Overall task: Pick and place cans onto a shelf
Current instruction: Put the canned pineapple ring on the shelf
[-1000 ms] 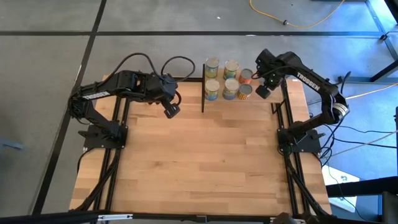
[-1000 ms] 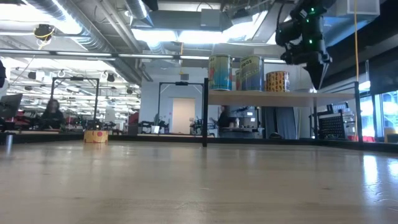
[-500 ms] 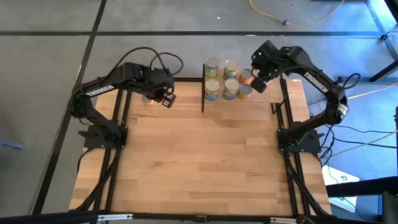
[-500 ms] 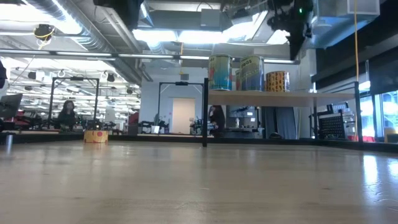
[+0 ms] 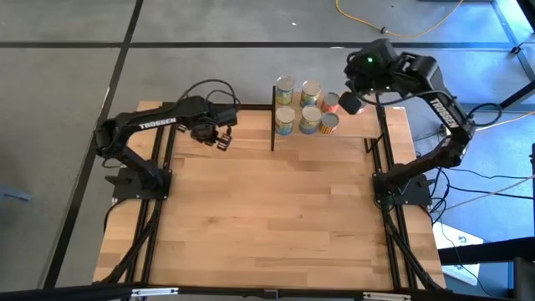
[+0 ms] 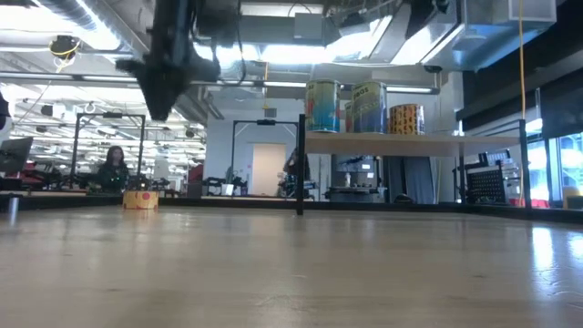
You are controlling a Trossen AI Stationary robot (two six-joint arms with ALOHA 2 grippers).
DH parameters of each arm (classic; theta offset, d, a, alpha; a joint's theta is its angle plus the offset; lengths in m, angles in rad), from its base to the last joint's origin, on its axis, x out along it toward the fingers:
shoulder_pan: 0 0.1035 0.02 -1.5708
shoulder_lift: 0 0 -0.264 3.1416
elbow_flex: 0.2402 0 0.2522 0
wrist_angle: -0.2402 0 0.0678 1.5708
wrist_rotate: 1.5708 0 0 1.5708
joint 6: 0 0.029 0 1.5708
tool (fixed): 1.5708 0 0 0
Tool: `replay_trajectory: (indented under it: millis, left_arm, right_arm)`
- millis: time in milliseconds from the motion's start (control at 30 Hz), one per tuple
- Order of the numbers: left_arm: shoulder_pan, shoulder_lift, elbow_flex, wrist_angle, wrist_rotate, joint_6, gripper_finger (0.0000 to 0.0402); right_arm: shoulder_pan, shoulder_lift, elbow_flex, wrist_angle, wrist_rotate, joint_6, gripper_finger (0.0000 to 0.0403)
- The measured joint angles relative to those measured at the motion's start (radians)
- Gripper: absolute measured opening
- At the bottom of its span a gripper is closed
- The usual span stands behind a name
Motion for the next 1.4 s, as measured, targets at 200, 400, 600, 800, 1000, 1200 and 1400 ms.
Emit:
replay_trajectory:
  millis: [200, 400, 600, 800, 1000, 1200, 1400]
  left_arm:
    - [0.090, 0.000, -0.173, 0.224, -0.004, 0.010, 0.0054]
    - [0.185, 0.000, -0.301, 0.401, 0.033, -0.006, 0.0054]
    - [0.238, 0.000, -0.369, 0.462, 0.017, -0.002, 0.0054]
    - [0.249, 0.000, -0.405, 0.562, -0.075, 0.065, 0.0054]
    - [0.249, 0.006, -0.408, 0.618, -0.093, 0.103, 0.0054]
    - [0.273, 0.059, -0.410, 0.617, -0.067, 0.078, 0.0054]
    - [0.279, 0.095, -0.410, 0.622, -0.090, 0.098, 0.0054]
  right_arm:
    - [0.031, 0.000, 0.058, -0.002, 0.000, 0.000, 0.0000]
    - [0.040, 0.000, 0.064, -0.005, 0.000, 0.001, 0.0000]
    - [0.040, 0.000, 0.064, -0.005, 0.001, 0.002, 0.0000]
    - [0.040, 0.000, 0.064, -0.004, 0.001, 0.002, 0.0000]
    - [0.040, 0.000, 0.064, -0.004, 0.001, 0.002, 0.0000]
    - [0.040, 0.000, 0.063, -0.003, 0.001, 0.002, 0.0000]
    - [0.040, 0.000, 0.063, -0.002, 0.001, 0.003, 0.0000]
